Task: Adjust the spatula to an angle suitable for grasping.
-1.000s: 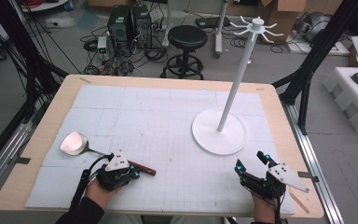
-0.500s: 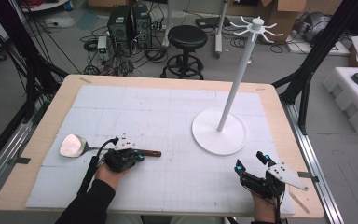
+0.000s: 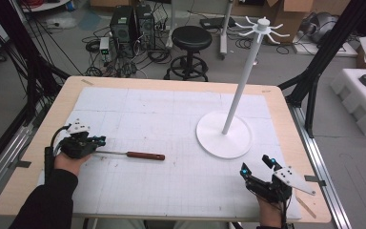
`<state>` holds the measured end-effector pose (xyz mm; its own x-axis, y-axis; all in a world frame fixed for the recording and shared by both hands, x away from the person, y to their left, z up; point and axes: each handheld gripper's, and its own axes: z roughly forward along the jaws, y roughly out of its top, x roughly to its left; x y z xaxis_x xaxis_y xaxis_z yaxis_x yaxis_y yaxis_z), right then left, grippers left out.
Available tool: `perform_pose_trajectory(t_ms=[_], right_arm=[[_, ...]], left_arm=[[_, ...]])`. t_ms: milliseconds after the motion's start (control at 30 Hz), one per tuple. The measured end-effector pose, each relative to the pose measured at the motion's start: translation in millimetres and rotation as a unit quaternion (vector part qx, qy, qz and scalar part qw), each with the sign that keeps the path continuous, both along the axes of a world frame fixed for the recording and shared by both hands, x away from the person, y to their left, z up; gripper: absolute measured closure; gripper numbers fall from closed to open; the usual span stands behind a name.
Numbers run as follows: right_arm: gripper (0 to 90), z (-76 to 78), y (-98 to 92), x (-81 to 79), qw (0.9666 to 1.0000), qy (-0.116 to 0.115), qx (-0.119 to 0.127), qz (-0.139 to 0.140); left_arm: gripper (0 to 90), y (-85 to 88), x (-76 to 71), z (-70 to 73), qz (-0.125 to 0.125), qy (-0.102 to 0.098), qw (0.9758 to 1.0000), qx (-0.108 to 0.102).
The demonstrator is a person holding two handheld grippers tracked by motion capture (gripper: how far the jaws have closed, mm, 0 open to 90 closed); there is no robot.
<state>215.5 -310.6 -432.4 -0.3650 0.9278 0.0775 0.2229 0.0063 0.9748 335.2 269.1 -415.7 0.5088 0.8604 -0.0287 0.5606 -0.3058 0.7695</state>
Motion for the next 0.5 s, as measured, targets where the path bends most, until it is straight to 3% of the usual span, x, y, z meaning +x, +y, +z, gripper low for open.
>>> perform_pose_trajectory(t_ms=[33, 200, 267, 367, 500], right_arm=[[16.2, 0.0, 0.0, 0.0, 1.0000, 0.000, 0.000, 0.000], [16.2, -1.2, -1.7, 0.0, 1.0000, 0.004, 0.002, -0.001], [16.3, -1.6, -2.1, 0.3, 1.0000, 0.005, 0.002, 0.000], [16.3, -1.4, -2.0, 0.0, 1.0000, 0.006, 0.002, 0.000], [16.3, -1.0, -2.2, -0.8, 1.0000, 0.007, 0.003, 0.001]], left_arm=[[89.5, 0.0, 0.0, 0.0, 0.000, 0.000, 1.0000, 0.000], [89.6, 2.6, 10.5, -12.0, 0.016, 0.041, 0.9975, 0.055], [89.6, -0.4, 10.5, -13.2, 0.009, 0.044, 0.9969, 0.064], [89.6, -10.9, 8.0, -16.2, -0.006, 0.039, 0.9944, 0.098], [89.6, -6.9, 6.3, -16.3, -0.007, 0.042, 0.9951, 0.090]])
